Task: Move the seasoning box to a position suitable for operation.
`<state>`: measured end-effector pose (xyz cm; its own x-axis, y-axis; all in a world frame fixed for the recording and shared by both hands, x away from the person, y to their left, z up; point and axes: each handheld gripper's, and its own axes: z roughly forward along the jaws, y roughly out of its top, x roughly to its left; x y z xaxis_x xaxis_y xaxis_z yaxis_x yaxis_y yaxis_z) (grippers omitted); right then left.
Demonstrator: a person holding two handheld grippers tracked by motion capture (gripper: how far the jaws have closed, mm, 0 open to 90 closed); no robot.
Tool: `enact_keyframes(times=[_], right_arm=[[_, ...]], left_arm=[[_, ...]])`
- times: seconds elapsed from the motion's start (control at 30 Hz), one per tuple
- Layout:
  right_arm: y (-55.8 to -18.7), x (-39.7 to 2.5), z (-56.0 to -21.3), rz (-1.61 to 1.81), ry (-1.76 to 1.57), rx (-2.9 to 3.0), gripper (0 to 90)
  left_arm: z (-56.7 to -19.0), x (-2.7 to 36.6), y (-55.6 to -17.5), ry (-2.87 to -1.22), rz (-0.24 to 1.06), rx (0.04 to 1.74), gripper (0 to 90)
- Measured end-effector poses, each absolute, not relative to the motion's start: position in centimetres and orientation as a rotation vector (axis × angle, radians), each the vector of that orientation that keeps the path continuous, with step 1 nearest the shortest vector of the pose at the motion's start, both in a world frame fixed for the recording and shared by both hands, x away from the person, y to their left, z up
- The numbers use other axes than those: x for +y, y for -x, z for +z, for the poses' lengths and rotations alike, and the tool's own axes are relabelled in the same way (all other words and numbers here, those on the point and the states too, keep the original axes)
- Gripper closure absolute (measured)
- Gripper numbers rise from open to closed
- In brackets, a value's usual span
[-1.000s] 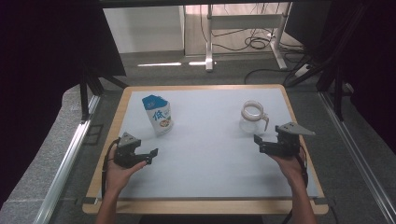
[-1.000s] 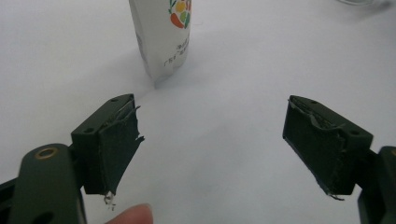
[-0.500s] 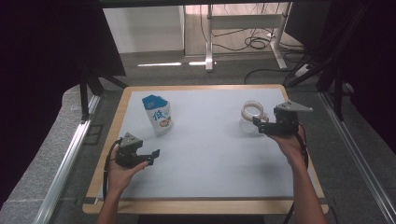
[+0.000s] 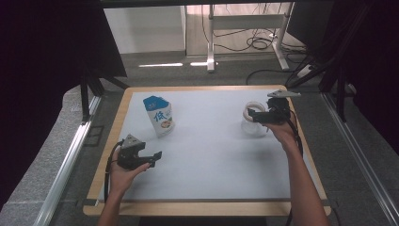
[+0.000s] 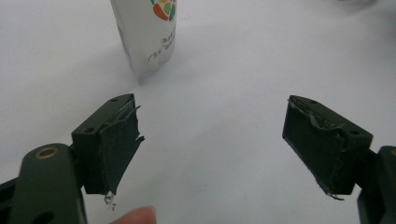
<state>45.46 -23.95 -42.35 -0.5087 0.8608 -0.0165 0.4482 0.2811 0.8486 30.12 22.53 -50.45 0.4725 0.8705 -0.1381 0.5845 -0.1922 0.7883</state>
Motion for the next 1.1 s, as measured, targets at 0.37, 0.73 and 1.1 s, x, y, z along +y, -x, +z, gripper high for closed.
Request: enact_keyframes(times=[0.37, 0.73, 1.1], right_arm=[[-48.2, -23.2, -44.9, 1.043, -1.208, 2.139, 2.2], [-49.4, -23.1, -46.9, 1.016, -1.224, 2.226, 5.9], [-49.2, -22.8, -47.2, 1.006, -1.171, 2.23, 11.2]], left_arm=[[-50.8, 22.9, -30.3, -1.891, 0.439, 1.23, 18.0], [-51.1, 22.7, -30.4, -1.901, 0.434, 1.231, 17.7], [-51.3, 22.4, -30.4, -1.912, 0.43, 1.231, 17.5]])
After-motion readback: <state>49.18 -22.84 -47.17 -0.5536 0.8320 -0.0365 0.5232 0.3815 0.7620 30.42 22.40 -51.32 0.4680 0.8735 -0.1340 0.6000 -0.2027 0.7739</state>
